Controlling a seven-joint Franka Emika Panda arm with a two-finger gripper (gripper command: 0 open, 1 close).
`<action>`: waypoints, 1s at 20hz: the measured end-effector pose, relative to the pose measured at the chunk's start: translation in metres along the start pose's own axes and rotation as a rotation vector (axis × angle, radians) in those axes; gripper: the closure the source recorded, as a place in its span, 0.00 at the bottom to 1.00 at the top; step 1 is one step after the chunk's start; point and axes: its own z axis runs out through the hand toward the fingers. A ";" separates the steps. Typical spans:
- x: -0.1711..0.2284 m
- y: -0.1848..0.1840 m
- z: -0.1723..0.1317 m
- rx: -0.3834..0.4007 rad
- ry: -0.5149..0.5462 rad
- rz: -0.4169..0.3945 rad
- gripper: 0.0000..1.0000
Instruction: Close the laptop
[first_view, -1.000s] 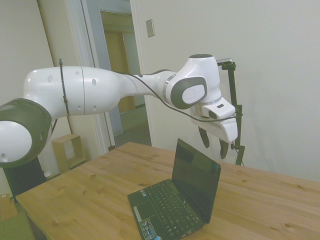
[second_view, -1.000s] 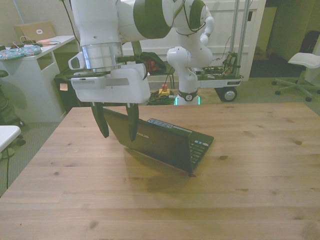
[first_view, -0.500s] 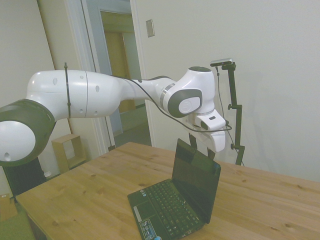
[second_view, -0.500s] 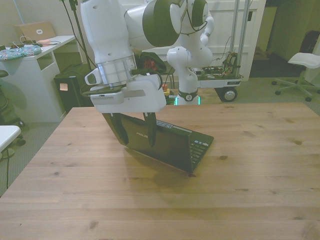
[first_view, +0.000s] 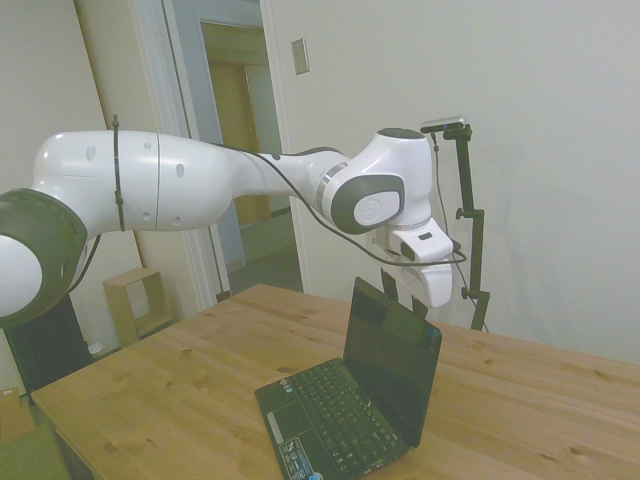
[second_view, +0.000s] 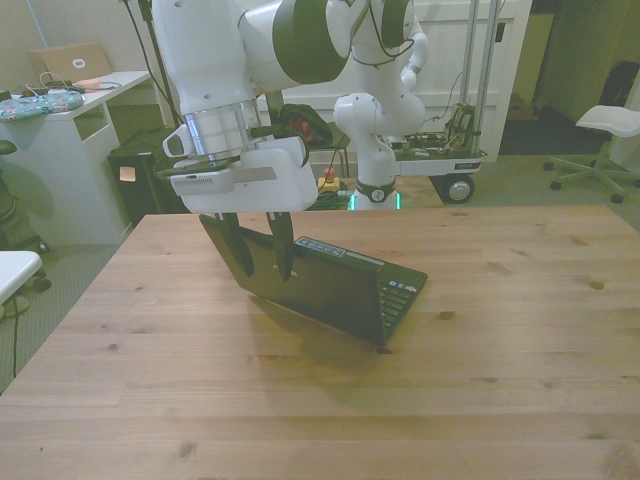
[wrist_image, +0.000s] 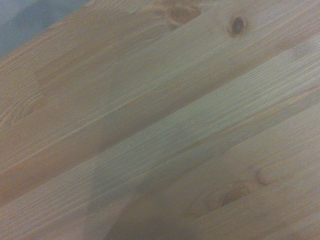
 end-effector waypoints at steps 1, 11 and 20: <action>0.000 0.001 0.000 -0.001 -0.001 0.001 1.00; 0.003 0.005 -0.003 0.001 0.001 0.009 1.00; -0.014 0.003 -0.011 0.006 -0.007 -0.003 1.00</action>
